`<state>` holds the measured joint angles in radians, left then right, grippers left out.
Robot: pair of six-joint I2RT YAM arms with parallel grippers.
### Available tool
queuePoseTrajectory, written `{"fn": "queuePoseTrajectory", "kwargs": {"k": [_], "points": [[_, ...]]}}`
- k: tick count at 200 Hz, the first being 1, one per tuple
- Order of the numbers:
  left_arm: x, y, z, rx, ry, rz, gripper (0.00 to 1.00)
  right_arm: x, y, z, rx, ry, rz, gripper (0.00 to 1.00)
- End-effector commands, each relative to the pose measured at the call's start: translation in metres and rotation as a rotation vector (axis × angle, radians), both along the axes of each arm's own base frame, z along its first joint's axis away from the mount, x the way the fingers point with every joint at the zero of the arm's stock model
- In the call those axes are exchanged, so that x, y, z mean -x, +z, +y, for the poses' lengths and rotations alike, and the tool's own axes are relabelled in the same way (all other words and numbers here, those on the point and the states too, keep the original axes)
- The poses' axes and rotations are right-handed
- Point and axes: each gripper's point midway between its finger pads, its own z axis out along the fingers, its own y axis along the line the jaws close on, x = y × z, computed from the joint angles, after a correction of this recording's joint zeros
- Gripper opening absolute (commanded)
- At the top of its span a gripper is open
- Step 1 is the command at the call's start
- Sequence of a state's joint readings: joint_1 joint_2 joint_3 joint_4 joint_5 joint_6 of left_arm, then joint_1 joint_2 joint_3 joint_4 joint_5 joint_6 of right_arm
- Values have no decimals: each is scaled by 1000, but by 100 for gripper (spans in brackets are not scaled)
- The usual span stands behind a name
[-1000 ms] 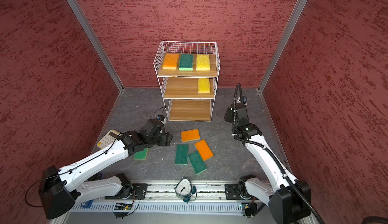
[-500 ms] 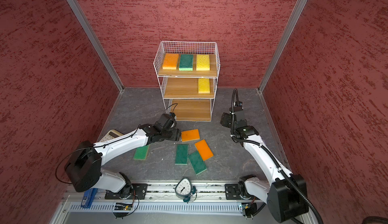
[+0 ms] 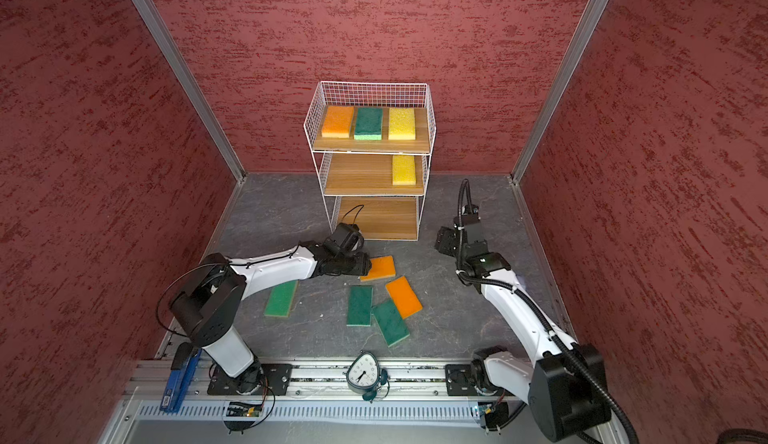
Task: Place and organize the cleaning sponges onto the shelf
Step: 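Draw the right gripper back while the left gripper reaches toward the orange sponge, then lower the left gripper over the orange sponge nearest the shelf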
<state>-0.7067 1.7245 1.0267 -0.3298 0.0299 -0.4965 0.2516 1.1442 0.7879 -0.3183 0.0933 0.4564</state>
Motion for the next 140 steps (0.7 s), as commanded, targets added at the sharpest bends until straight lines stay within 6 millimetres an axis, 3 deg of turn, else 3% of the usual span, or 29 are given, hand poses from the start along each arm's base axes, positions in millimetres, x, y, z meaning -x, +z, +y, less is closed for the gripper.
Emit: {"fn": "queuePoseTrajectory", "kwargs": {"k": [1, 48, 116, 140], "points": [[-3, -8, -7, 19, 6, 25, 62, -1, 3, -1, -5, -2, -25, 71], [-3, -24, 1, -30, 52, 77, 59, -2, 10, -3, 8, -1, -41, 71], [-1, -26, 11, -54, 74, 93, 26, -1, 6, -3, -6, -4, -41, 71], [-5, -27, 20, -62, 106, 106, 20, 2, 4, -3, -15, -8, -39, 71]]}}
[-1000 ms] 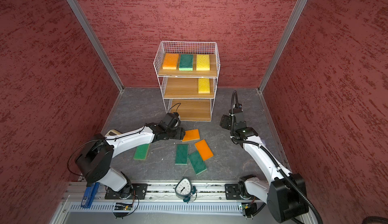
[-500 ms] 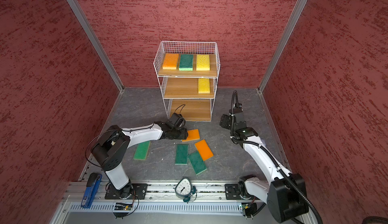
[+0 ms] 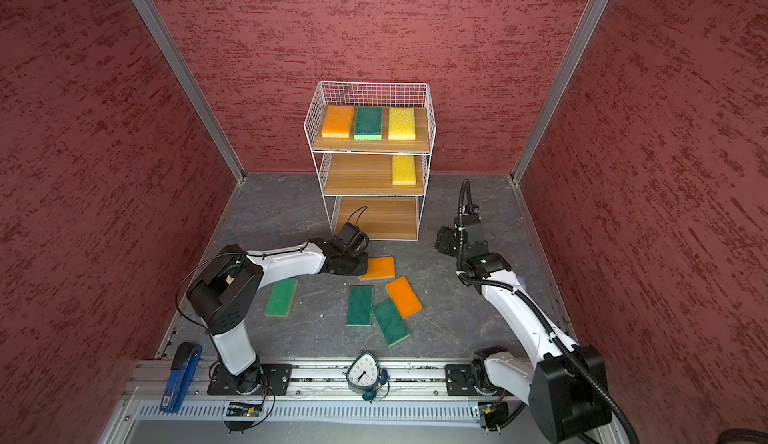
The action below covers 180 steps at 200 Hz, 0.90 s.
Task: Place and organize the cleaning sponges onto the shelf
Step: 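Lower the left gripper over the orange sponge nearest the shelf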
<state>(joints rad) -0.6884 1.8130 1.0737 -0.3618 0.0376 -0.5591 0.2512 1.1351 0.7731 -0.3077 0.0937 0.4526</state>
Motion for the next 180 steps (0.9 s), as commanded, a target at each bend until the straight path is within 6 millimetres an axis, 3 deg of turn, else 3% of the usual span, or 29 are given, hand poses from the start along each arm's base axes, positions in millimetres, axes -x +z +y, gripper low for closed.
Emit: {"fn": "queuePoseTrajectory", "kwargs": {"k": [1, 72, 109, 135, 169, 180], "points": [[0, -5, 18, -44, 38, 27, 20, 0, 5, -2, -16, -10, -33, 70], [11, 7, 88, -22, 246, 29, 10, -1, 10, 1, -39, 3, -56, 70], [32, 13, 117, -74, 329, 48, 10, -3, 6, 6, -65, 15, -49, 70], [56, 3, 140, -117, 460, 135, 9, -4, 6, 12, -89, 32, -51, 70], [79, -3, 145, -113, 548, 176, 11, -8, 7, 16, -103, 48, -58, 70], [85, -2, 145, -107, 570, 177, 16, -9, 8, 17, -102, 51, -58, 70]]}}
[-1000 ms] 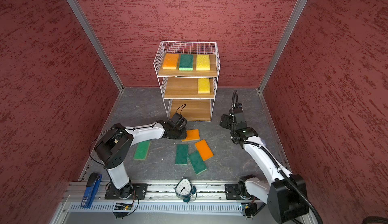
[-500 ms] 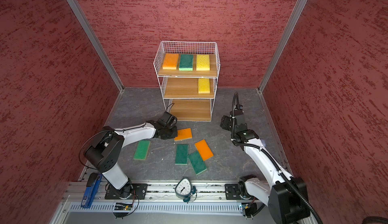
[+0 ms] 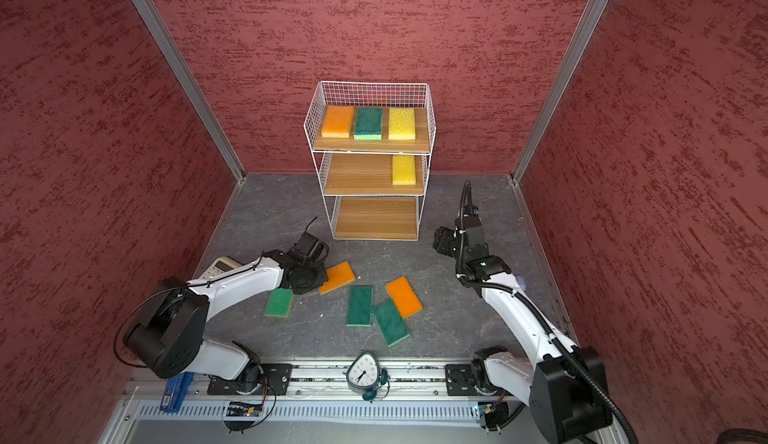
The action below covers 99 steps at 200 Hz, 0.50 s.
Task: Place and organize the cleaning sponges onto the shelf
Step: 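Lower the left gripper over the orange sponge nearest the shelf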
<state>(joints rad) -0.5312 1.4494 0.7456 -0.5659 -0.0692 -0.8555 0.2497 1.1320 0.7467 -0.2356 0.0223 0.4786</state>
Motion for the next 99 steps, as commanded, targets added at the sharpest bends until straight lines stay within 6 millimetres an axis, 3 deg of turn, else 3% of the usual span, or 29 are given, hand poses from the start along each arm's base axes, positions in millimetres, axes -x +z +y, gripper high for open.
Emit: {"fn": "queuePoseTrajectory", "kwargs": {"k": [1, 25, 40, 52, 63, 81, 99], "points": [[21, 0, 11, -22, 99, 37, 17, -6, 5, 4, -28, 13, -25, 70], [33, 12, 2, -14, 66, 34, 28, -11, 6, 8, -36, 24, -26, 70], [40, 23, -13, 4, -60, 53, 37, -13, 6, 10, -45, 31, -25, 70], [48, 32, -2, -71, -102, 94, 43, -14, 5, 11, -48, 33, -27, 70], [48, 46, 5, -131, -153, 85, 51, -15, 4, 12, -51, 38, -25, 70], [42, 59, 0, -122, -269, 26, 67, -15, 2, 13, -58, 39, -23, 69], [33, 57, -7, -87, -354, -4, 84, -14, 1, 15, -69, 44, -22, 69]]}}
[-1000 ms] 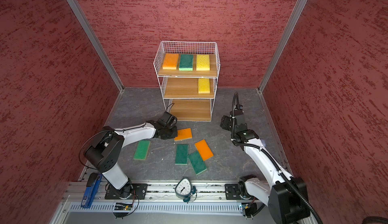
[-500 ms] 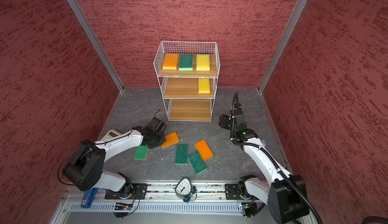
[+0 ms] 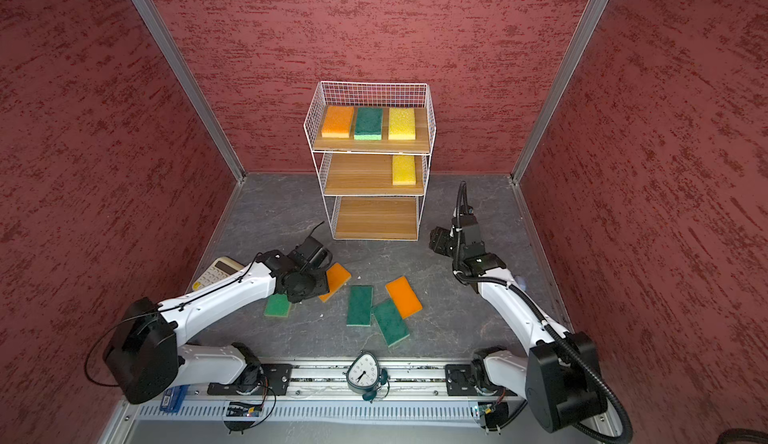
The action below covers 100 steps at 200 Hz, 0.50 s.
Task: Place and organize the cleaning sponges onto the shelf
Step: 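Lower the left gripper over the orange sponge nearest the shelf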
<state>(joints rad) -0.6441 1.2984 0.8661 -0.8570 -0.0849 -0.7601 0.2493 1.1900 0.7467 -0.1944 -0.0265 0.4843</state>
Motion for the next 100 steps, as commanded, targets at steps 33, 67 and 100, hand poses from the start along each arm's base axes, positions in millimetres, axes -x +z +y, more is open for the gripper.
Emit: {"fn": "queuePoseTrajectory", "kwargs": {"k": [33, 67, 100], "points": [[-26, -14, 11, -51, -170, -3, 88, -2, 15, 2, -35, 3, -51, 70], [-54, -18, 0, 58, -194, -72, 87, 1, 17, -1, -24, -2, -58, 71], [-64, -21, -13, 129, -239, -90, 88, 2, 17, -1, -22, 1, -59, 71]]}}
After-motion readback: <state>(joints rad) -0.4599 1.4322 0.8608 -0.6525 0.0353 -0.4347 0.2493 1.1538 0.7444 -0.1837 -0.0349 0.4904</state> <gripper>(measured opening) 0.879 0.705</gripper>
